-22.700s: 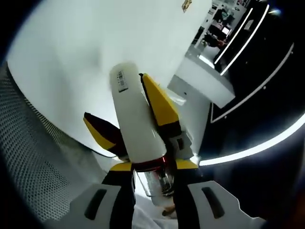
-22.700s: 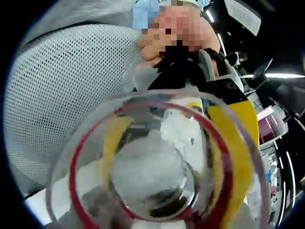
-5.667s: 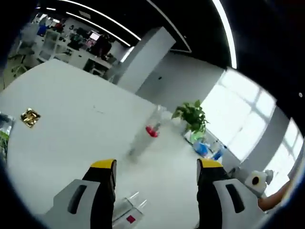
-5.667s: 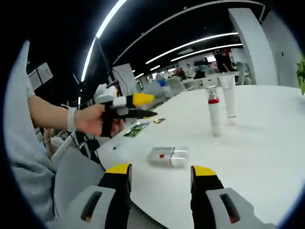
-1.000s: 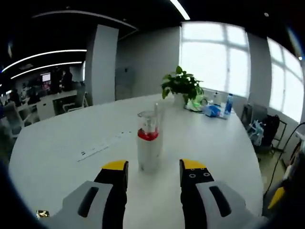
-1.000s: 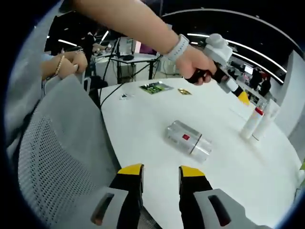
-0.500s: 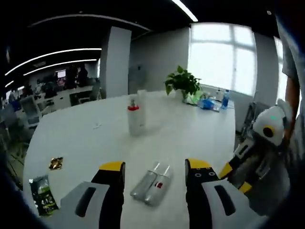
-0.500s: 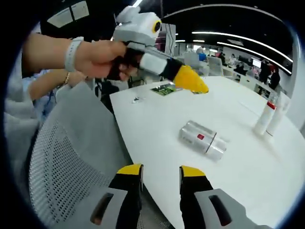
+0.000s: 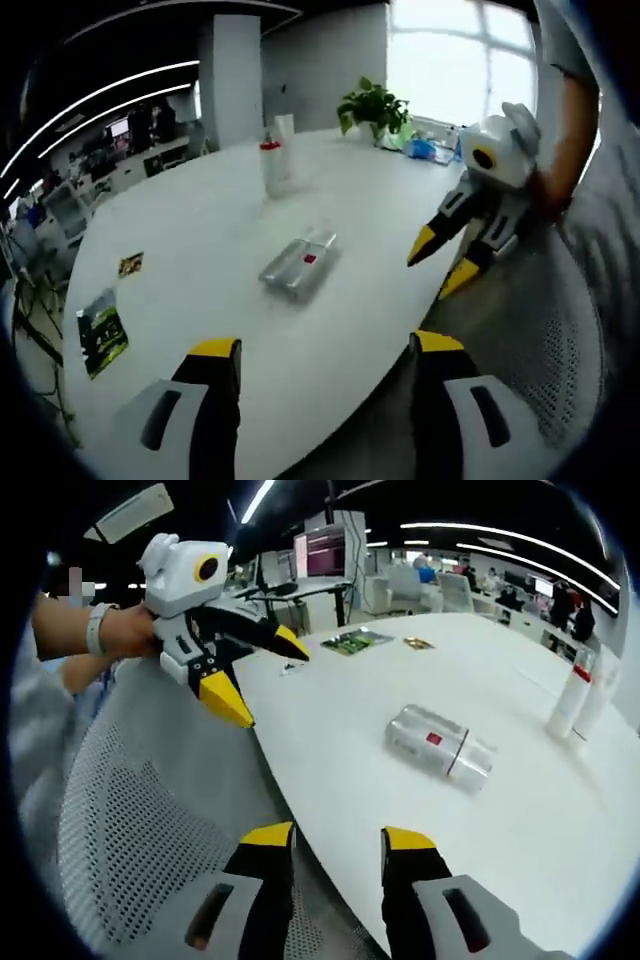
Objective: Arrange the skincare products in the storage area until every visible bottle or jar stands upright without overlapping.
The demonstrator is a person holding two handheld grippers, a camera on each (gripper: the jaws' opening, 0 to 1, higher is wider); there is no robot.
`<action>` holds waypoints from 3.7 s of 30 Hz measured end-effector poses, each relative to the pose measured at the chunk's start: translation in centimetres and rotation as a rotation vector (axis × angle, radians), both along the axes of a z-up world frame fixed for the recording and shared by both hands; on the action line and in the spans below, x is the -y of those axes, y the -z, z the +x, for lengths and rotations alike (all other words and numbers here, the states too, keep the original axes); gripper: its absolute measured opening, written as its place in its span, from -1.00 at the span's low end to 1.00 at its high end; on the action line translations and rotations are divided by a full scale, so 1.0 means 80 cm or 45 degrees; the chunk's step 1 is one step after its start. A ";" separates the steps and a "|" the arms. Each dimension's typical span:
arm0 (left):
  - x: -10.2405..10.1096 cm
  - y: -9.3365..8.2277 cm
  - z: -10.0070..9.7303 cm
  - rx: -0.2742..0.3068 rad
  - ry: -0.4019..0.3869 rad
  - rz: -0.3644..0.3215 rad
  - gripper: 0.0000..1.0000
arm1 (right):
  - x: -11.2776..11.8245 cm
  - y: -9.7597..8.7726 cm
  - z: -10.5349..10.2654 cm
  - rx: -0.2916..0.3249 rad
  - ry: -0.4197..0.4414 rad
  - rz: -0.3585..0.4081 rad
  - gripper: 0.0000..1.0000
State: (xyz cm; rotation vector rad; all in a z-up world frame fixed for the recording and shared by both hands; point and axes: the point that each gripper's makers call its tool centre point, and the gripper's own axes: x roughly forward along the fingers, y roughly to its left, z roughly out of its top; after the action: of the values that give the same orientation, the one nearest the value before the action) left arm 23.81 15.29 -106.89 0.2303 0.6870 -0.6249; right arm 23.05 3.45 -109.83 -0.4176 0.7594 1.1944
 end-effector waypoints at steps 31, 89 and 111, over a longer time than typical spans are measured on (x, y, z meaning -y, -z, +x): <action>0.011 -0.002 0.003 0.206 0.136 0.021 0.60 | -0.003 -0.027 0.050 0.093 0.103 -0.093 0.04; -0.005 0.019 0.002 0.133 0.082 0.118 0.60 | -0.042 0.067 0.127 0.114 -0.772 -0.726 -0.63; 0.010 -0.042 0.009 0.007 -0.081 -0.496 -0.03 | -0.096 -0.012 0.046 0.736 -1.211 -0.423 -0.75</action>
State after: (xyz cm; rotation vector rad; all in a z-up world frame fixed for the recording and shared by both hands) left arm 24.51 14.52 -103.54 -0.1499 0.5519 -0.6832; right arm 26.74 11.14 -108.85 -1.4400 0.2167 1.6934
